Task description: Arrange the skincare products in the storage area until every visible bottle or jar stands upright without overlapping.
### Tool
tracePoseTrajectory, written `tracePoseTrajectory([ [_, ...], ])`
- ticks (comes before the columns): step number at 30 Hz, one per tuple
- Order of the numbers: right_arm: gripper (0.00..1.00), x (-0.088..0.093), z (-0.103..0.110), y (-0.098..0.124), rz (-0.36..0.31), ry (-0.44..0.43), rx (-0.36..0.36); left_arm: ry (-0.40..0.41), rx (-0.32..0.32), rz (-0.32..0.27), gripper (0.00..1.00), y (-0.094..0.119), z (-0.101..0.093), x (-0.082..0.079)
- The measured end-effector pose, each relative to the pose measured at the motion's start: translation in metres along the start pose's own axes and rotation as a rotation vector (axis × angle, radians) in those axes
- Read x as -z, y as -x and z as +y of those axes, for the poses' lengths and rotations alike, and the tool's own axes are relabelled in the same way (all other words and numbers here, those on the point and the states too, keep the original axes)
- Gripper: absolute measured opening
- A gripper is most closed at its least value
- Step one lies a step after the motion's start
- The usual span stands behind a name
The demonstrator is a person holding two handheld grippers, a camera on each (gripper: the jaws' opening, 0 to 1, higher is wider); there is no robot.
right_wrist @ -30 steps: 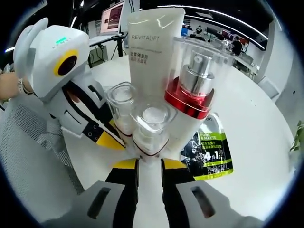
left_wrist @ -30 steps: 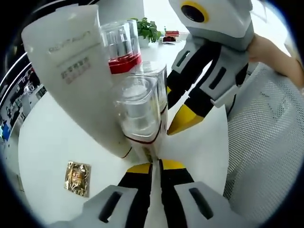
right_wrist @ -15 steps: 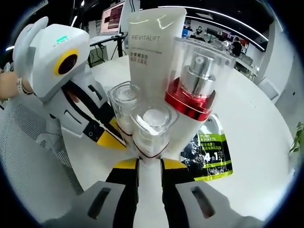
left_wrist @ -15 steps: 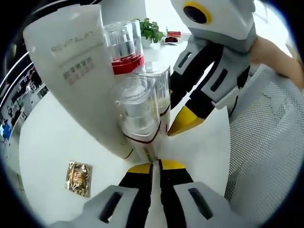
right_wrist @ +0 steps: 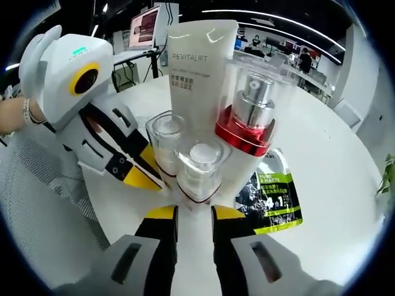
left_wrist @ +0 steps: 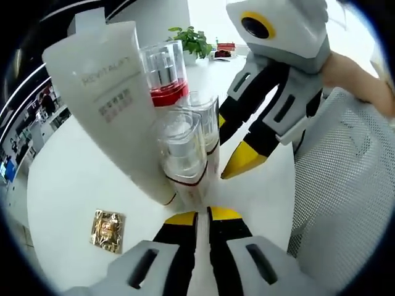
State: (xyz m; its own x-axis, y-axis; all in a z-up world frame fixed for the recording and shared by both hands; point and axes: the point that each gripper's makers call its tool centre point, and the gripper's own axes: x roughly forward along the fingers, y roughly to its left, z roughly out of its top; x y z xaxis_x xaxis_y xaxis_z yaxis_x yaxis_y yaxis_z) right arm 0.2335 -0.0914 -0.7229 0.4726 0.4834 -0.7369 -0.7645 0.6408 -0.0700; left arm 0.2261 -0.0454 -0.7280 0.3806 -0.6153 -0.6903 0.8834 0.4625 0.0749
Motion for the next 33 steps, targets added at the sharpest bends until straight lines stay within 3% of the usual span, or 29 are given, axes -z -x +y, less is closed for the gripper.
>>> tracePoseTrajectory([
  [12,0.33,-0.001,-0.001,0.01,-0.011,0.016,0.032,0.023,-0.009,-0.023,0.13,0.026,-0.005,-0.004],
  [17,0.4,-0.001,0.006,0.017,-0.032,-0.01,0.023,0.1,0.012,-0.082,0.21,0.04,-0.009,-0.013],
  [27,0.57,-0.005,0.008,0.032,-0.075,-0.04,0.051,0.088,-0.027,-0.141,0.35,0.063,-0.008,-0.033],
  [33,0.67,-0.005,0.01,0.042,-0.089,-0.047,0.064,0.068,-0.05,-0.14,0.44,0.076,-0.003,-0.031],
])
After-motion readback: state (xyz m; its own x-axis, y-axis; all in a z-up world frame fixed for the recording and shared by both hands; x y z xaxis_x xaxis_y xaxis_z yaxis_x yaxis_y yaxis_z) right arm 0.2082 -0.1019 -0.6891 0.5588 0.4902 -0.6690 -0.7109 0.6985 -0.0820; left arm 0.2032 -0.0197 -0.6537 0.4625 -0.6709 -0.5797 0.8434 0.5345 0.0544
